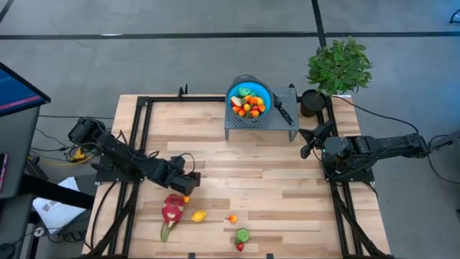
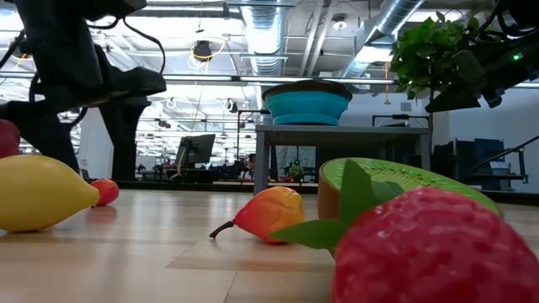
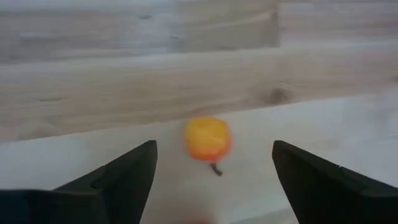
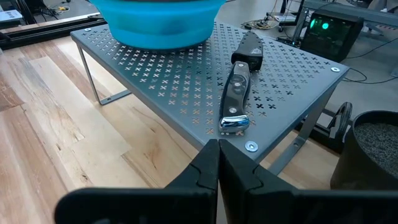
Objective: Pick & Place Fruit
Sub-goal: Put the top yellow pear into the strainer bowl
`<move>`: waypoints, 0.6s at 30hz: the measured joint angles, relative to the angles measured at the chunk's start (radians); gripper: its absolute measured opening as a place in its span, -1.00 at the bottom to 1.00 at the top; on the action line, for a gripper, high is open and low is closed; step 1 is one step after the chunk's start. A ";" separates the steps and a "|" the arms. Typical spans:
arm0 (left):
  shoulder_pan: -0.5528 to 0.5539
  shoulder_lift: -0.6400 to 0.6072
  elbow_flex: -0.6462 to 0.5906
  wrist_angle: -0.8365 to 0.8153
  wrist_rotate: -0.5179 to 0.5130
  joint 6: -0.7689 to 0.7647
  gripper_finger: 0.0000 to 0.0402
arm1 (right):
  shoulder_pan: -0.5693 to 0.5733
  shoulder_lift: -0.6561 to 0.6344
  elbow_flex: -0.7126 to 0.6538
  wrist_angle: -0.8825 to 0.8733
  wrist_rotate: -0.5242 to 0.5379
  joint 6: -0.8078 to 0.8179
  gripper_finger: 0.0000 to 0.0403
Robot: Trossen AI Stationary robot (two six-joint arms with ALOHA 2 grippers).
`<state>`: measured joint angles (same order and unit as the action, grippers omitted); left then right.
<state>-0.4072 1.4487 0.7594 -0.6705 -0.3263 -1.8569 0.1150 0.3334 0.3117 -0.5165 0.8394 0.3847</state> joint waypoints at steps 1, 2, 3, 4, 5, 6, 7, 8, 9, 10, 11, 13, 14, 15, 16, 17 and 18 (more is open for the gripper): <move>0.000 0.000 -0.008 0.023 0.001 0.009 0.54 | 0.000 0.000 0.000 0.000 0.000 0.000 -1.00; 0.000 0.000 -0.012 0.032 0.007 0.016 0.52 | 0.000 0.000 0.000 0.000 0.000 0.000 -1.00; 0.000 0.000 -0.017 0.039 0.012 0.018 0.51 | 0.000 0.000 0.000 0.000 0.000 0.000 -1.00; 0.000 0.000 -0.022 0.044 0.012 0.018 0.50 | 0.000 0.000 0.000 0.000 0.000 0.000 -1.00; 0.000 0.000 -0.028 0.045 0.012 0.018 0.49 | 0.000 0.000 0.000 0.000 0.000 0.000 -1.00; 0.000 0.000 -0.034 0.045 0.012 0.018 0.48 | 0.000 0.000 0.000 0.000 0.000 0.000 -1.00; 0.000 0.000 -0.041 0.049 0.012 0.018 0.48 | 0.000 0.000 0.000 0.000 0.000 0.000 -1.00; 0.000 0.000 -0.049 0.054 0.012 0.018 0.48 | 0.000 0.000 0.000 0.000 0.000 0.000 -1.00; 0.001 0.000 -0.059 0.070 0.012 0.018 0.48 | 0.000 0.000 0.000 0.000 0.000 0.000 -1.00; 0.001 0.000 -0.069 0.086 0.012 0.018 0.48 | 0.000 0.000 0.000 0.000 0.000 0.000 -1.00; 0.001 0.000 -0.078 0.106 0.011 0.018 0.48 | 0.000 0.000 0.000 0.000 0.000 0.000 -1.00; 0.001 0.000 -0.093 0.137 -0.003 0.019 0.47 | 0.000 0.000 0.000 0.000 0.000 0.000 -1.00; 0.001 0.000 -0.101 0.154 -0.012 0.019 0.47 | 0.000 0.000 0.000 0.000 0.000 0.000 -1.00; 0.002 0.000 -0.108 0.168 -0.018 0.019 0.46 | 0.000 0.000 0.000 0.000 0.000 0.000 -1.00; 0.005 0.000 -0.114 0.179 -0.023 0.019 0.46 | 0.000 0.000 0.000 0.000 0.000 0.000 -1.00; 0.008 0.000 -0.121 0.190 -0.024 0.019 0.45 | 0.000 0.000 0.000 0.000 0.000 0.000 -1.00; 0.010 0.000 -0.128 0.197 -0.024 0.019 0.45 | 0.000 0.000 0.000 0.000 0.000 0.000 -1.00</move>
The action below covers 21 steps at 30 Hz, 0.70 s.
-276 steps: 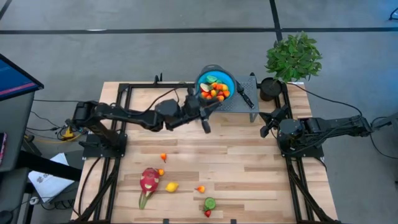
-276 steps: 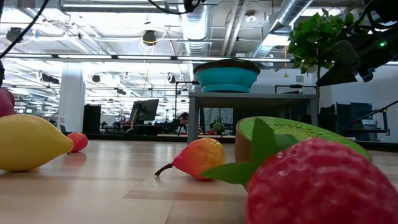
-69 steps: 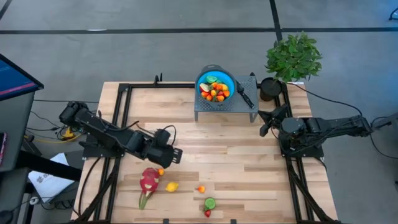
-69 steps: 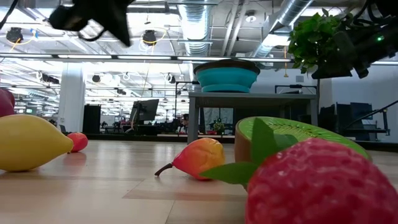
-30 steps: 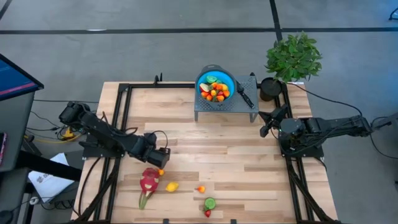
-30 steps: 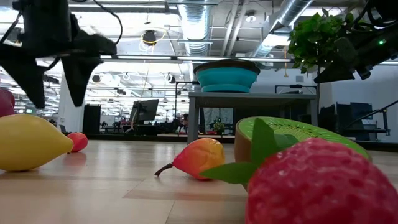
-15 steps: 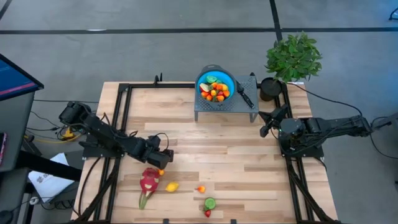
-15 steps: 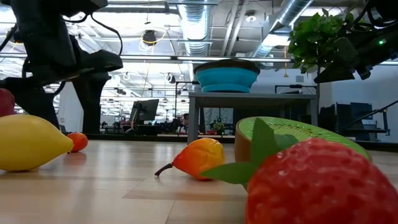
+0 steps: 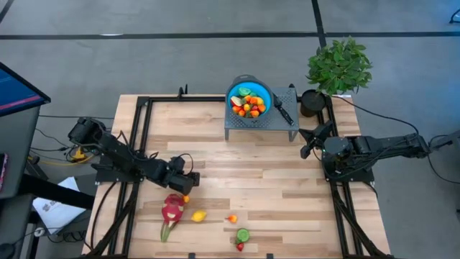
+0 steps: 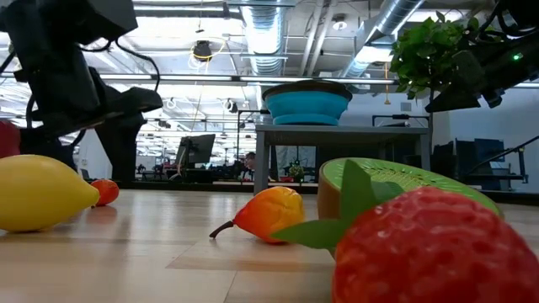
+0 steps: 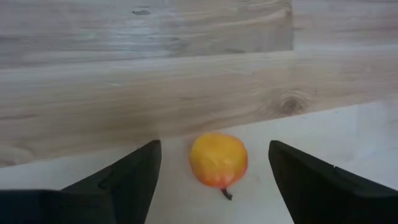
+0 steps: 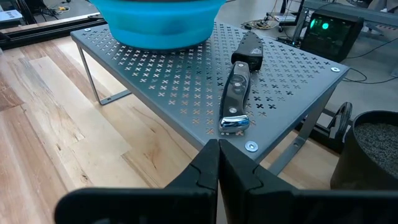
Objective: Pick & Place Fruit
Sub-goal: Put the top yellow pear into the strainer bowl
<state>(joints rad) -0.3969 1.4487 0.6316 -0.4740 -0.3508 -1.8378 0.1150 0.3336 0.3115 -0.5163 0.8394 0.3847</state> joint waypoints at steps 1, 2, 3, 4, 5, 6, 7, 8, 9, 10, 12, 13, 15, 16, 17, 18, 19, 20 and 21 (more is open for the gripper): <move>0.002 0.000 -0.007 0.008 0.000 0.000 0.44 | 0.000 0.000 0.000 0.000 0.000 0.000 -1.00; 0.006 -0.001 -0.012 0.014 0.000 0.000 0.43 | 0.000 0.000 0.000 0.000 0.000 0.000 -1.00; 0.008 -0.003 -0.017 0.018 -0.001 0.000 0.42 | 0.000 0.000 0.000 0.000 0.000 0.000 -1.00; 0.011 -0.003 -0.020 0.021 -0.001 0.000 0.41 | 0.000 0.000 0.000 0.000 0.000 0.000 -1.00; 0.013 -0.004 -0.021 0.021 0.000 0.000 0.40 | 0.000 0.000 0.000 0.000 0.000 0.000 -1.00; 0.017 -0.004 -0.021 0.021 0.002 0.000 0.39 | 0.000 0.000 0.000 0.000 0.000 0.000 -1.00; 0.020 -0.004 -0.021 0.022 0.003 0.000 0.38 | 0.000 0.000 0.000 0.000 0.000 0.000 -1.00; 0.022 -0.004 -0.021 0.022 0.005 -0.001 0.36 | 0.000 0.000 0.000 0.000 0.000 0.000 -1.00; 0.022 -0.004 -0.021 0.022 0.006 -0.001 0.35 | 0.000 0.000 0.000 0.000 0.000 0.000 -1.00; 0.022 -0.004 -0.021 0.021 0.007 0.000 0.33 | 0.000 0.000 0.000 0.000 0.000 0.000 -1.00; 0.023 -0.003 -0.022 0.020 0.014 0.000 0.29 | 0.000 0.000 0.000 0.000 0.000 0.000 -1.00; 0.023 -0.003 -0.022 0.019 0.019 0.000 0.26 | 0.000 0.000 0.000 0.000 0.000 0.000 -1.00; 0.023 -0.003 -0.022 0.017 0.030 0.001 0.20 | 0.000 0.000 0.000 0.000 0.000 0.000 -1.00; 0.024 -0.003 -0.023 0.015 0.033 0.001 0.17 | 0.000 0.000 0.000 0.000 0.000 0.000 -1.00; 0.024 -0.003 -0.023 0.014 0.034 0.000 0.13 | 0.000 0.000 0.000 0.000 0.000 0.000 -1.00; 0.024 -0.002 -0.023 0.013 0.035 0.000 0.09 | 0.000 0.000 0.000 0.000 0.000 0.000 -1.00; 0.024 -0.002 -0.023 0.012 0.036 0.000 0.05 | 0.000 0.000 0.000 0.000 0.000 0.000 -1.00; 0.024 -0.002 -0.024 0.011 0.036 -0.001 0.00 | 0.000 0.000 0.000 0.000 0.000 0.000 -1.00; 0.024 -0.002 -0.024 0.010 0.037 -0.001 -0.04 | 0.000 0.000 0.000 0.000 0.000 0.000 -1.00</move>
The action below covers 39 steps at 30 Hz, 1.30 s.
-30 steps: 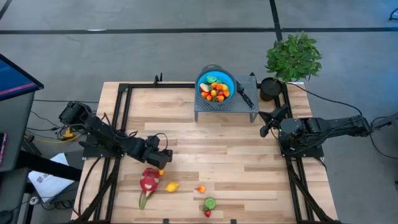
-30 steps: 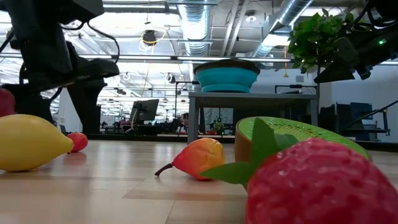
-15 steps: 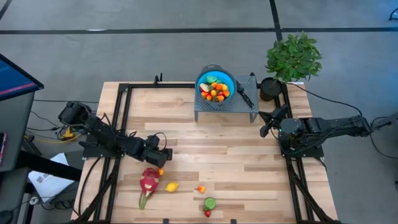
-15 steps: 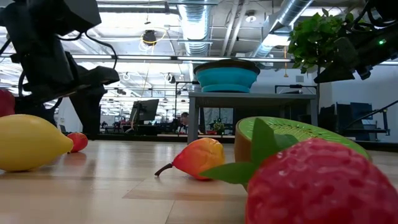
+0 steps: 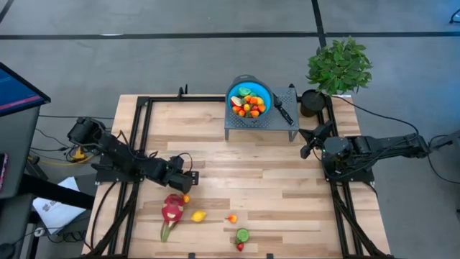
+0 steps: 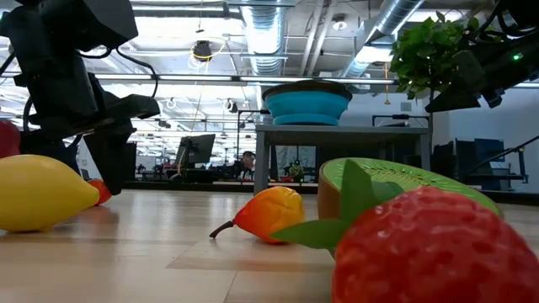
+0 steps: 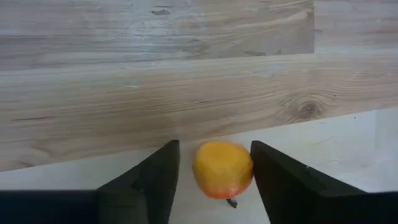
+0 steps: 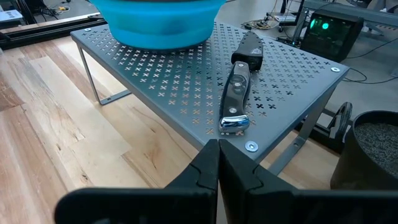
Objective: Pick & Place Fruit
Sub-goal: Put the top yellow pear into the strainer bowl
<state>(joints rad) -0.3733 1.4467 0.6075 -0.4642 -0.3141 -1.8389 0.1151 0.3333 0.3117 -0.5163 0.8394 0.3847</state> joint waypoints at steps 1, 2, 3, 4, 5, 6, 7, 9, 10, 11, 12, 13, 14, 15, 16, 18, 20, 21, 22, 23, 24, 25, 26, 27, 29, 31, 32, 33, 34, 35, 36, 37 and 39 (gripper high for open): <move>0.000 0.000 0.000 0.000 0.001 -0.001 -0.08 | 0.000 0.000 0.000 0.000 0.000 0.000 -1.00; 0.000 0.001 0.000 0.000 0.001 -0.001 -0.13 | 0.000 0.000 0.000 0.000 0.000 0.000 -1.00; 0.000 0.001 -0.001 0.000 0.002 -0.001 -0.17 | 0.000 0.000 0.000 0.000 0.000 0.000 -1.00; 0.000 0.002 -0.001 0.001 0.003 -0.001 -0.22 | 0.000 0.000 0.000 0.000 0.000 0.000 -1.00; 0.000 0.002 -0.001 0.002 0.004 -0.002 -0.26 | 0.000 0.000 0.000 0.000 0.000 0.000 -1.00; 0.000 0.002 -0.001 0.003 0.006 -0.002 -0.30 | 0.000 0.000 0.000 0.000 0.000 0.000 -1.00; 0.000 0.002 -0.001 0.004 0.007 -0.002 -0.33 | 0.000 0.000 0.000 0.000 0.000 0.000 -1.00; 0.000 0.002 -0.001 0.009 0.008 -0.002 -0.39 | 0.000 0.000 0.000 0.000 0.000 0.000 -1.00; 0.000 0.002 -0.001 0.011 0.008 -0.002 -0.41 | 0.000 0.000 0.000 0.000 0.000 0.000 -1.00; 0.000 0.002 -0.001 0.013 0.008 -0.002 -0.42 | 0.000 0.000 0.000 0.000 0.000 0.000 -1.00; 0.000 0.002 -0.001 0.014 0.008 -0.003 -0.43 | 0.000 0.000 0.000 0.000 0.000 0.000 -1.00; 0.000 0.002 -0.001 0.016 0.008 -0.003 -0.43 | 0.000 0.000 0.000 0.000 0.000 0.000 -1.00; 0.000 0.003 -0.001 0.017 0.008 -0.003 -0.42 | 0.000 0.000 0.000 0.000 0.000 0.000 -1.00; 0.000 0.003 -0.001 0.018 0.009 -0.003 -0.42 | 0.000 0.000 0.000 0.000 0.000 0.000 -1.00; 0.000 0.003 -0.001 0.019 0.009 -0.003 -0.42 | 0.000 0.000 0.000 0.000 0.000 0.000 -1.00; 0.000 0.003 -0.001 0.020 0.009 -0.003 -0.41 | 0.000 0.000 0.000 0.000 0.000 0.000 -1.00; 0.000 0.002 -0.001 0.022 0.009 -0.002 -0.42 | 0.000 0.000 0.000 0.000 0.000 0.000 -1.00; 0.000 0.002 -0.001 0.023 0.008 -0.002 -0.42 | 0.000 0.000 0.000 0.000 0.000 0.000 -1.00; 0.000 0.002 -0.001 0.024 0.006 -0.002 -0.43 | 0.000 0.000 0.000 0.000 0.000 -0.001 -1.00; 0.000 0.001 -0.001 0.025 0.003 -0.002 -0.43 | 0.000 0.000 0.000 0.000 0.000 -0.001 -1.00; 0.000 -0.002 -0.001 0.026 0.000 -0.001 -0.43 | 0.000 0.000 0.000 0.000 0.000 -0.001 -1.00; 0.000 -0.005 -0.001 0.034 -0.003 -0.001 -0.43 | 0.000 0.000 0.000 0.000 0.000 -0.001 -1.00; 0.001 -0.008 0.000 0.039 -0.004 -0.001 -0.43 | 0.000 0.000 0.000 0.000 0.000 -0.001 -1.00; 0.002 -0.015 0.000 0.035 -0.008 -0.001 -0.42 | 0.000 0.000 0.000 0.000 0.000 -0.001 -1.00; 0.002 -0.035 0.000 0.038 -0.016 0.012 -0.42 | 0.000 0.000 0.000 0.000 0.000 -0.002 -1.00; 0.002 -0.063 0.000 0.038 -0.033 0.033 -0.43 | 0.000 0.000 0.000 0.000 0.000 -0.002 -1.00; 0.002 -0.078 0.000 0.040 -0.052 0.045 -0.43 | 0.000 0.000 0.000 0.000 0.000 -0.002 -1.00; 0.002 -0.098 0.000 0.041 -0.069 0.054 -0.44 | 0.000 0.000 0.000 0.000 0.000 -0.002 -1.00; 0.002 -0.121 0.000 0.042 -0.090 0.066 -0.44 | 0.000 0.000 0.000 0.000 0.000 -0.002 -1.00; 0.002 -0.144 0.000 0.047 -0.114 0.084 -0.44 | 0.000 0.000 0.000 0.000 0.000 -0.002 -1.00; 0.002 -0.166 0.000 0.052 -0.138 0.106 -0.43 | 0.000 0.000 0.000 0.000 0.000 -0.002 -1.00; 0.002 -0.190 0.000 0.058 -0.164 0.126 -0.43 | 0.000 0.000 0.000 0.000 0.000 -0.002 -1.00; 0.002 -0.242 0.000 0.076 -0.226 0.177 -0.42 | 0.000 0.000 0.000 0.000 0.000 -0.002 -1.00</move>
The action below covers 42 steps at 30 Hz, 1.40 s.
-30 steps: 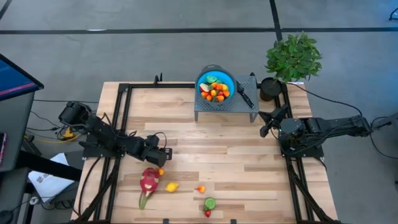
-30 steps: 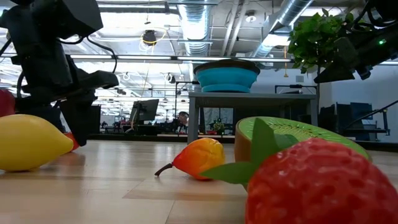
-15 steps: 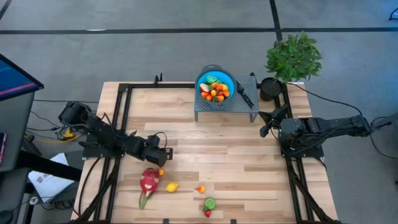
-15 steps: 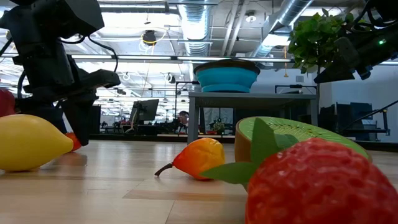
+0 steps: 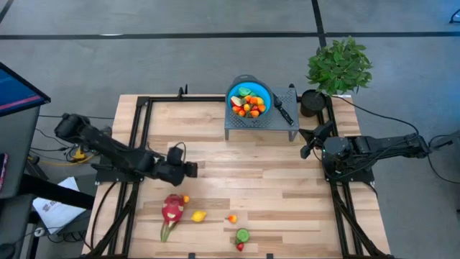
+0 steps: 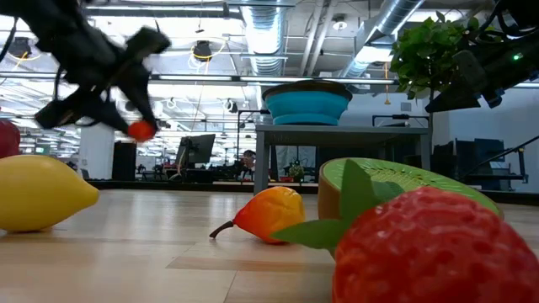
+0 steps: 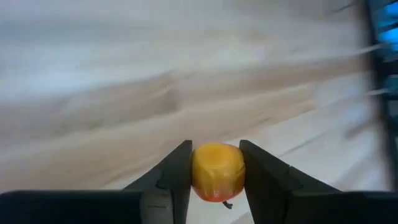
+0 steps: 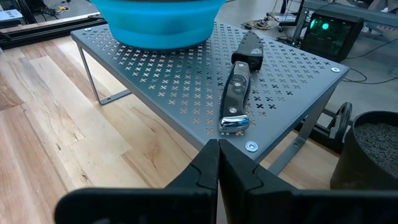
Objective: Pick & Place Fruit
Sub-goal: Put the top yellow pear into the strainer bowl
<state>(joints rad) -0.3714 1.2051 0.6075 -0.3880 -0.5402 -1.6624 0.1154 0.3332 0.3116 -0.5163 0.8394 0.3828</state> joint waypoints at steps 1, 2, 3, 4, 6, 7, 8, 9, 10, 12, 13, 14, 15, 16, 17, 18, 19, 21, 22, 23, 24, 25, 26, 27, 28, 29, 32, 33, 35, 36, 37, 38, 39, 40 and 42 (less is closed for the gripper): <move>0.001 -0.024 0.000 0.017 -0.032 0.032 -0.42 | 0.000 0.000 0.000 0.000 0.000 0.000 -1.00; 0.003 -0.048 0.000 0.027 -0.062 0.062 -0.42 | 0.000 0.000 0.000 0.000 0.000 0.000 -1.00; 0.009 -0.070 0.000 0.043 -0.089 0.094 -0.43 | 0.000 0.000 0.000 0.000 0.000 0.000 -1.00; 0.017 -0.091 0.000 0.072 -0.114 0.133 -0.43 | 0.000 0.000 0.000 0.000 0.000 0.000 -1.00; 0.042 -0.129 0.000 0.121 -0.149 0.226 -0.44 | 0.000 0.000 0.000 0.000 0.001 0.000 -1.00; 0.059 -0.141 0.000 0.156 -0.157 0.282 -0.43 | 0.000 0.000 0.000 0.000 0.005 0.000 -1.00; 0.077 -0.152 0.000 0.192 -0.161 0.340 -0.43 | 0.000 0.000 0.000 0.000 0.011 0.000 -1.00; 0.098 -0.162 0.000 0.229 -0.160 0.399 -0.43 | 0.000 0.000 0.000 0.000 0.021 -0.001 -1.00; 0.118 -0.169 0.000 0.275 -0.161 0.460 -0.42 | 0.000 0.000 0.000 0.000 0.027 -0.001 -1.00; 0.160 -0.171 0.001 0.376 -0.161 0.585 -0.42 | 0.000 0.000 0.000 0.000 0.037 -0.001 -1.00; 0.183 -0.171 0.001 0.424 -0.160 0.652 -0.43 | 0.000 0.000 0.000 0.000 0.044 -0.001 -1.00; 0.205 -0.170 0.001 0.475 -0.157 0.717 -0.44 | 0.000 0.000 0.000 0.000 0.050 -0.001 -1.00; 0.228 -0.170 0.001 0.526 -0.142 0.774 -0.44 | 0.000 0.000 0.000 0.000 0.052 -0.001 -1.00; 0.252 -0.170 0.001 0.571 -0.128 0.825 -0.44 | 0.000 0.000 0.000 0.000 0.052 -0.001 -1.00; 0.276 -0.166 0.001 0.611 -0.114 0.872 -0.44 | 0.000 0.000 0.000 0.000 0.052 -0.001 -1.00; 0.298 -0.160 0.001 0.651 -0.099 0.914 -0.44 | 0.000 0.000 0.000 0.000 0.052 -0.001 -1.00; 0.319 -0.157 0.001 0.682 -0.082 0.949 -0.44 | 0.000 0.000 0.000 0.000 0.052 -0.001 -1.00; 0.362 -0.146 0.001 0.763 -0.042 1.013 -0.44 | 0.000 0.000 0.000 0.000 0.052 -0.001 -1.00; 0.380 -0.137 0.002 0.794 -0.023 1.039 -0.44 | 0.000 0.000 0.000 0.000 0.052 -0.001 -1.00; 0.399 -0.125 0.002 0.817 -0.006 1.059 -0.45 | 0.000 0.000 0.000 0.000 0.053 -0.001 -1.00; 0.418 -0.112 0.002 0.840 0.013 1.076 -0.45 | 0.000 0.000 0.000 0.000 0.053 0.000 -1.00; 0.436 -0.097 0.002 0.868 0.030 1.086 -0.45 | 0.000 0.000 0.000 0.000 0.052 0.000 -1.00; 0.454 -0.081 0.008 0.883 0.045 1.089 -0.45 | 0.000 0.000 0.000 0.000 0.052 0.000 -1.00; 0.472 -0.065 0.018 0.883 0.062 1.090 -0.45 | 0.000 0.000 0.000 0.000 0.052 0.000 -1.00; 0.489 -0.045 0.030 0.882 0.082 1.091 -0.45 | 0.000 0.000 0.000 0.000 0.053 0.000 -1.00; 0.505 -0.020 0.048 0.883 0.100 1.100 -0.45 | 0.000 0.000 0.000 0.000 0.053 -0.001 -1.00; 0.541 0.053 0.113 0.884 0.144 1.150 -0.45 | 0.000 0.000 0.000 0.000 0.053 0.000 -1.00; 0.550 0.078 0.139 0.886 0.153 1.169 -0.45 | 0.000 0.000 0.000 0.000 0.053 0.000 -1.00; 0.567 0.118 0.187 0.885 0.158 1.214 -0.45 | 0.000 0.000 0.000 0.000 0.053 0.000 -1.00; 0.576 0.140 0.215 0.885 0.165 1.237 -0.45 | 0.000 0.000 0.000 0.000 0.053 0.000 -1.00; 0.585 0.158 0.239 0.886 0.175 1.258 -0.45 | 0.000 0.000 0.000 0.000 0.053 -0.001 -1.00; 0.594 0.173 0.261 0.886 0.181 1.276 -0.45 | 0.000 0.000 0.000 0.000 0.053 0.000 -1.00; 0.603 0.191 0.283 0.887 0.185 1.293 -0.45 | 0.000 0.000 0.000 0.000 0.053 0.000 -1.00; 0.611 0.208 0.304 0.889 0.194 1.309 -0.45 | 0.000 0.000 0.000 0.000 0.053 0.000 -1.00; 0.627 0.242 0.339 0.888 0.207 1.330 -0.45 | 0.000 0.000 0.000 0.000 0.053 0.000 -1.00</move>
<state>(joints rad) 0.2553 1.4467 0.9469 0.4996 -0.3327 -0.3327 0.1150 0.3332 0.3115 -0.5167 0.8921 0.3824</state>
